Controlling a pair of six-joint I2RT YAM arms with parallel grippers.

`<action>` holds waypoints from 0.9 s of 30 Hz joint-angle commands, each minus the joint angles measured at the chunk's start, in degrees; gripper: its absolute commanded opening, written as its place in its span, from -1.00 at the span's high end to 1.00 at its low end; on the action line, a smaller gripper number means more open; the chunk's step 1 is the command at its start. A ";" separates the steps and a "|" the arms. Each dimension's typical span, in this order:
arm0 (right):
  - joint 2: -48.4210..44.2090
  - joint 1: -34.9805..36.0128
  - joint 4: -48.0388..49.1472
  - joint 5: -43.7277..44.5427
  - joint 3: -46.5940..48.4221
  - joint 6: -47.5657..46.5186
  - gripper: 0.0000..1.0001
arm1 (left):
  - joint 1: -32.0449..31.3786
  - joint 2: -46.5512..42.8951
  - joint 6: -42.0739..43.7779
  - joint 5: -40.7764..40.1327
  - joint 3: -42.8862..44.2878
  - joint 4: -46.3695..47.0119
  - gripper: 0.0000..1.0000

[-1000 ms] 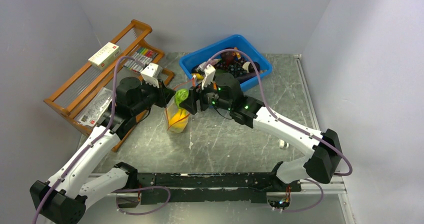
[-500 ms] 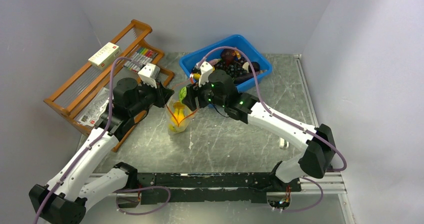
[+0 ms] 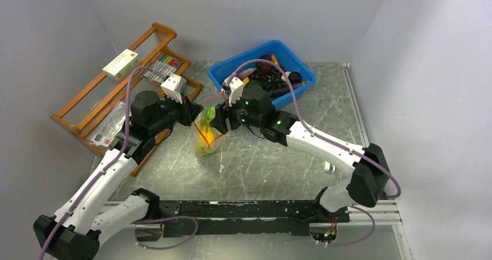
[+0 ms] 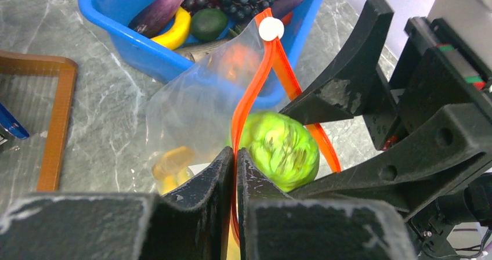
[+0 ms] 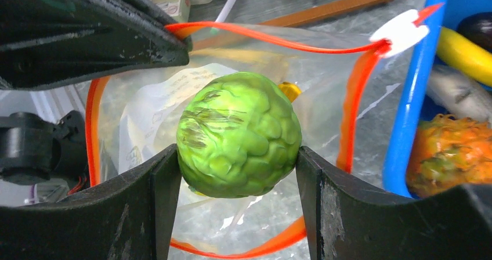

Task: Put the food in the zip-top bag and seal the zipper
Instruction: Place the fake fruit in the zipper food storage bag.

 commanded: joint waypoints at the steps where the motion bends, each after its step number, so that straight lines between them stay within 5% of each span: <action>1: -1.05 0.16 4.14 -4.48 -1.35 -0.08 -0.21 | 0.67 -0.65 0.57 2.31 0.19 1.89 0.86; 27: -4.74 0.14 4.55 -8.96 -0.47 -1.52 -0.60 | 0.70 -0.72 1.34 1.45 -0.09 1.90 0.86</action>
